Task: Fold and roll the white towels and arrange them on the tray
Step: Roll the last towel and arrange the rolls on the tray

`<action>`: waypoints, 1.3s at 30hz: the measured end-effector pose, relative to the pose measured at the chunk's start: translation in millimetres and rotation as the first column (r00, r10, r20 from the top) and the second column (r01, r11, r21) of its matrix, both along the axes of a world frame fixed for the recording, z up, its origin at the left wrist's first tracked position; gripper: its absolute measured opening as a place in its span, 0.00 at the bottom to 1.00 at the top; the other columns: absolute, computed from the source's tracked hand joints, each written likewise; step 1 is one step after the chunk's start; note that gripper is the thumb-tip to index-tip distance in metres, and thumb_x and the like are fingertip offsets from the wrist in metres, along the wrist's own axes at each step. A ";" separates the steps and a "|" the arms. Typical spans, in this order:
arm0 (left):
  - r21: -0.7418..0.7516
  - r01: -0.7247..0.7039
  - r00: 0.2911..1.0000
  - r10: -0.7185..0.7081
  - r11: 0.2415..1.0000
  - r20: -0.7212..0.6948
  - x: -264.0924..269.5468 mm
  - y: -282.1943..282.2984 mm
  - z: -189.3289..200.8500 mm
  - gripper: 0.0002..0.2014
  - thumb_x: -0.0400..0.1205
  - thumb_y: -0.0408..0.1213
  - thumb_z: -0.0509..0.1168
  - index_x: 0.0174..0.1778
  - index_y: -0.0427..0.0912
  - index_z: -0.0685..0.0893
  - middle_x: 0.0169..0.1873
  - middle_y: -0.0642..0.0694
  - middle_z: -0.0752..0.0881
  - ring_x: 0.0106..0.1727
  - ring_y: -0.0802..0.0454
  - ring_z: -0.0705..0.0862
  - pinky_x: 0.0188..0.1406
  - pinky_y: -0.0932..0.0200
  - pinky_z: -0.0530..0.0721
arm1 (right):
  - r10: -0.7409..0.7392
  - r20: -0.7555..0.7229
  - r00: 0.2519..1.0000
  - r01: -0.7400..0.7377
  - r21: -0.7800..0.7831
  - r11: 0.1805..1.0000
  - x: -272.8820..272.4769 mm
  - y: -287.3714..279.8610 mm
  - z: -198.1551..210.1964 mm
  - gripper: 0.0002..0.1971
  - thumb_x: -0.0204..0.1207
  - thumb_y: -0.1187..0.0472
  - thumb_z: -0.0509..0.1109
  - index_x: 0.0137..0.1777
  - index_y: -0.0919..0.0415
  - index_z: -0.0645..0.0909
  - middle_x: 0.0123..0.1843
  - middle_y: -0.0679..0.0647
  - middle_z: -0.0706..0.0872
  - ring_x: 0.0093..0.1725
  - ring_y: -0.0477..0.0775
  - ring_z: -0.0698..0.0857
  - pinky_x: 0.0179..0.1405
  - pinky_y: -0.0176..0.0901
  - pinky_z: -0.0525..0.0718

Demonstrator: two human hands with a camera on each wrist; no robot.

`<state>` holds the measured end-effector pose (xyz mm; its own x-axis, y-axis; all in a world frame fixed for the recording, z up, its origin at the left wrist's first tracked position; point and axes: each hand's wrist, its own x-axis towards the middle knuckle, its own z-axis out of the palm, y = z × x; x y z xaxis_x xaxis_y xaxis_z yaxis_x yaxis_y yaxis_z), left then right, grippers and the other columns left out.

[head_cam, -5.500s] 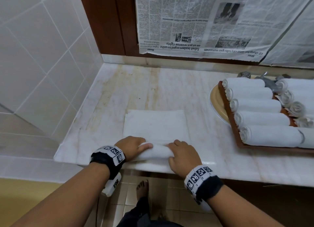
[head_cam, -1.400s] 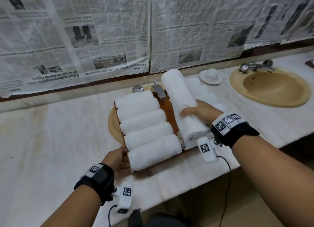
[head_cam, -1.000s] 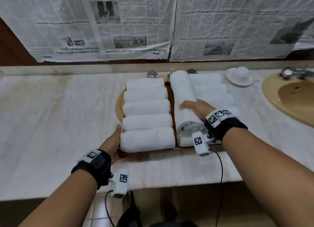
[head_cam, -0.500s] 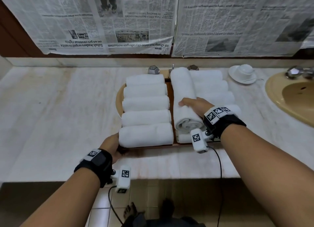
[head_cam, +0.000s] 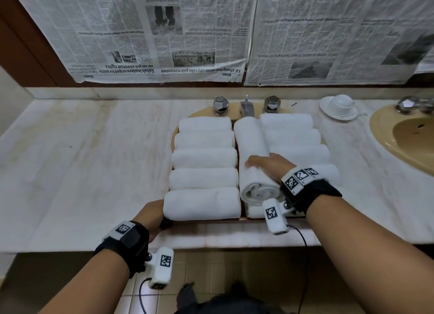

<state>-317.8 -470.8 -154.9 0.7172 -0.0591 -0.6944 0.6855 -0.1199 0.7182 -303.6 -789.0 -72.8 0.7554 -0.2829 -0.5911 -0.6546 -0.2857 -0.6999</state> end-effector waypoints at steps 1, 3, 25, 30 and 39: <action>0.007 0.009 1.000 -0.009 1.000 0.007 0.0 4.7 1.7 0.09 0.83 0.28 0.64 0.53 0.31 0.87 0.49 0.28 0.88 0.49 0.38 0.84 0.52 0.46 0.82 | 0.008 -0.005 1.000 -0.008 -0.008 1.000 -0.1 4.6 -1.8 0.35 0.50 0.41 0.81 0.55 0.61 0.83 0.50 0.61 0.90 0.50 0.64 0.89 0.61 0.60 0.86; 0.013 0.016 1.000 -0.016 1.000 0.002 0.9 13.4 3.7 0.10 0.84 0.29 0.63 0.56 0.30 0.87 0.51 0.27 0.88 0.53 0.35 0.85 0.60 0.41 0.81 | 0.033 -0.016 0.999 -0.034 -0.038 0.999 1.3 11.9 -3.8 0.32 0.58 0.43 0.81 0.58 0.61 0.82 0.51 0.59 0.89 0.50 0.63 0.88 0.59 0.56 0.86; -0.036 0.070 0.996 -0.072 0.997 -0.062 12.3 24.6 3.0 0.10 0.84 0.31 0.63 0.56 0.34 0.87 0.52 0.32 0.90 0.55 0.35 0.86 0.64 0.39 0.81 | 0.101 -0.096 0.990 -0.121 -0.240 0.963 46.6 25.8 -1.3 0.29 0.80 0.51 0.67 0.75 0.67 0.68 0.58 0.61 0.80 0.48 0.60 0.80 0.42 0.47 0.74; 0.043 0.038 0.996 -0.034 0.998 -0.082 24.5 20.9 6.5 0.09 0.86 0.34 0.62 0.55 0.37 0.85 0.49 0.32 0.89 0.48 0.35 0.85 0.46 0.45 0.84 | 0.243 -0.140 0.960 -0.280 -0.442 0.852 46.5 33.5 7.9 0.21 0.80 0.45 0.67 0.60 0.63 0.76 0.52 0.57 0.81 0.50 0.60 0.79 0.47 0.44 0.75; 0.056 0.083 0.990 -0.076 0.995 -0.116 28.5 26.2 4.9 0.14 0.85 0.37 0.62 0.63 0.36 0.84 0.57 0.28 0.87 0.50 0.34 0.85 0.46 0.44 0.85 | 0.117 -0.135 0.984 -0.151 -0.280 0.948 42.5 22.6 -4.0 0.42 0.74 0.47 0.72 0.82 0.65 0.61 0.73 0.65 0.75 0.60 0.65 0.78 0.54 0.49 0.74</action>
